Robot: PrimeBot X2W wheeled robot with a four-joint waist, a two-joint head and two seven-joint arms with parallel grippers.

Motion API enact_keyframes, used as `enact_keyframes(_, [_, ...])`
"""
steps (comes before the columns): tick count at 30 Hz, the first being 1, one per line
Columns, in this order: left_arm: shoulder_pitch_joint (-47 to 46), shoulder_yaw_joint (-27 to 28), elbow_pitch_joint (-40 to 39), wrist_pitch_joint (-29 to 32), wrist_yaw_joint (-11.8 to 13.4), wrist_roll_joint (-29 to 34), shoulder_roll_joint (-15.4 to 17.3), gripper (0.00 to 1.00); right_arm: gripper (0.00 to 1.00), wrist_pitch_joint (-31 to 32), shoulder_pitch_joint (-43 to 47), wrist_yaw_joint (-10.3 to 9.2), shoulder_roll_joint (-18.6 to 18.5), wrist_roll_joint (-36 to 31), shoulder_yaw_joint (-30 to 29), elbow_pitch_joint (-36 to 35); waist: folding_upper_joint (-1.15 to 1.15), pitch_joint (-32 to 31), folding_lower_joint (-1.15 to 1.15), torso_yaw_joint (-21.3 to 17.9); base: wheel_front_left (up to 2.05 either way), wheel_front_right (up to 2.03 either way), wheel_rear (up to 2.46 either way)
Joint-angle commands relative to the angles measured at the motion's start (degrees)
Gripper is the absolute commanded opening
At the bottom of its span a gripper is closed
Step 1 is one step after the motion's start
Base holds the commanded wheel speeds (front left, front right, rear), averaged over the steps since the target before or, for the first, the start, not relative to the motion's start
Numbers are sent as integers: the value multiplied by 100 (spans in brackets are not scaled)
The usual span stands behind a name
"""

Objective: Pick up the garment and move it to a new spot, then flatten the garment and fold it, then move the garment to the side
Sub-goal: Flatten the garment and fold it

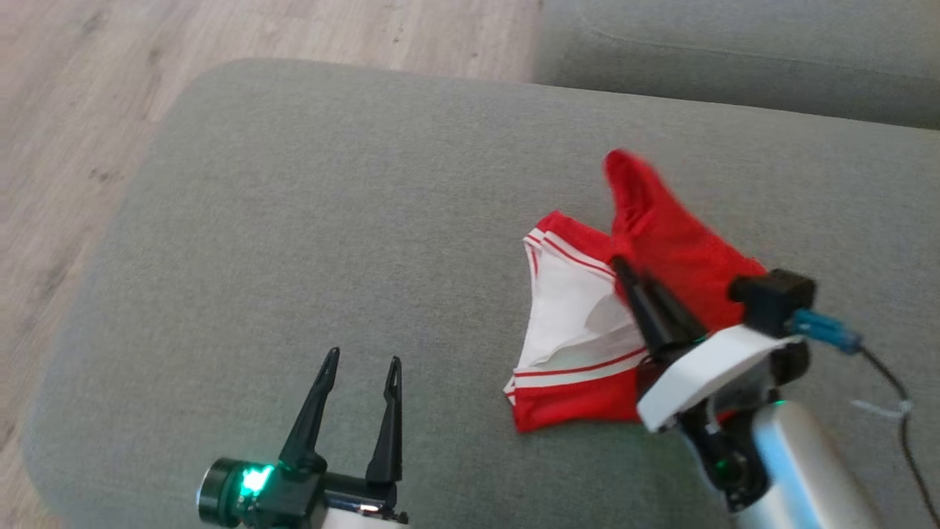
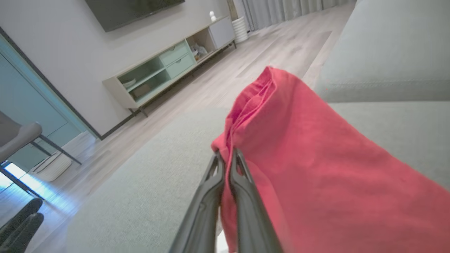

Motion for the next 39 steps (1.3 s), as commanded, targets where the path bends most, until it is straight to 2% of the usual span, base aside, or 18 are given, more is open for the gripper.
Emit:
enact_keyframes(1, [-237, 159, -154, -53, -16, 12, -84, 100, 0, -97, -255, -4, 101, -51, 254, -8, 0, 49, 0, 119, 0, 0, 0])
enact_keyframes(5, [-254, 150, -131, -53, -19, -17, -94, 100, 0, -197, -291, -4, 171, -49, 484, 379, 0, 86, 0, 210, 0, 0, 0])
enact_keyframes(6, [-259, 150, -125, -53, -13, -25, -97, 100, 11, -230, -295, -4, 185, -33, 554, 501, 0, 94, 0, 231, 0, 0, 0])
enact_keyframes(8, [-266, 153, -114, -53, -7, -43, -101, 100, 100, -324, -298, -4, 202, 13, 665, 693, 0, 99, 0, 265, 0, 0, 0])
enact_keyframes(13, [-225, 199, -73, -53, 44, -65, -106, 100, 100, -933, -340, -4, 212, 234, 618, 730, 0, -9, 0, 241, 0, 0, 0])
enact_keyframes(18, [-145, 320, -72, -53, 110, -69, -107, 100, 100, -1602, -229, -4, 179, -23, -10, 672, 0, -213, 0, 66, 0, 0, 0])
enact_keyframes(24, [43, 593, -48, -53, 167, -204, -108, 100, 100, -2361, 280, -4, -380, -245, -714, 585, 0, -528, 0, -203, 0, 0, 0])
enact_keyframes(26, [148, 728, -89, -53, 266, -235, -108, 100, 100, -2465, 519, -4, -528, -380, -904, 605, 0, -665, 0, -284, 0, 0, 0])
enact_keyframes(30, [355, 910, -269, -53, 331, -248, -109, 100, 100, -2513, 998, -4, -605, -769, -1265, 363, 0, -813, 0, -410, 0, 0, 0])
enact_keyframes(39, [828, 1003, -444, -54, -105, -41, -40, 100, 100, -2516, 2042, -4, -339, -1448, -1385, -14, 0, -1036, 0, -549, 0, 0, 0])
